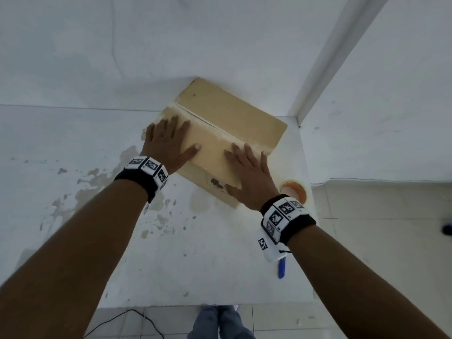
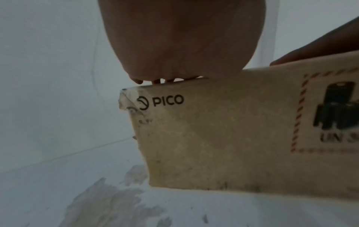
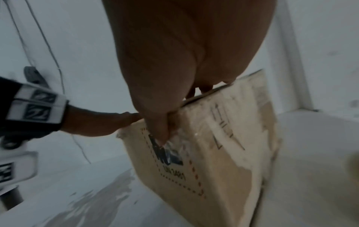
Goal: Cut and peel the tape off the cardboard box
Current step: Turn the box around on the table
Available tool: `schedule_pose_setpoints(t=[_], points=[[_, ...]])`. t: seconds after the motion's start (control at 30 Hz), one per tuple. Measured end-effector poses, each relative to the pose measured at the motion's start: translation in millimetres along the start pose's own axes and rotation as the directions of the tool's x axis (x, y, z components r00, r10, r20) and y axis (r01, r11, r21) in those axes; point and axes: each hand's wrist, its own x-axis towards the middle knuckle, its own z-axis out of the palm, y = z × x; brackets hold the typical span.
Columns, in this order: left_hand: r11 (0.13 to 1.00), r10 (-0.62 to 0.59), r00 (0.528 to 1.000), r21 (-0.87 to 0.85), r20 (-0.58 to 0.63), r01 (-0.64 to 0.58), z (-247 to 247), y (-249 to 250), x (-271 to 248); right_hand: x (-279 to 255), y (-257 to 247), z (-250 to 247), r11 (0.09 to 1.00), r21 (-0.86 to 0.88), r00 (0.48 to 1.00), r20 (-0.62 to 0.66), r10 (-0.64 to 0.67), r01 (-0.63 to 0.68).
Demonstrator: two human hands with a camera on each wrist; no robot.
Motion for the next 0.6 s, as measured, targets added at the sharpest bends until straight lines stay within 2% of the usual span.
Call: schedule_pose_setpoints(t=[0.13, 0.23, 0.37, 0.6], points=[[0.992, 0.103, 0.994, 0.083, -0.034, -0.100, 4, 1, -20, -6, 31, -2, 0.989, -0.033, 0.989, -0.039, 0.143, -0.144], [0.988, 0.144, 0.987, 0.059, -0.071, -0.140, 14, 2, -31, -3, 41, -3, 0.981, -0.012, 0.977, -0.090, 0.192, -0.194], [0.994, 0.099, 0.991, -0.046, -0.089, -0.104, 22, 12, -32, 7, 45, -6, 0.981, 0.003, 0.978, -0.076, 0.192, -0.193], [0.996, 0.053, 0.996, -0.072, -0.075, -0.059, 21, 19, -24, 22, 67, -11, 0.990, 0.047, 0.991, -0.024, 0.132, -0.131]])
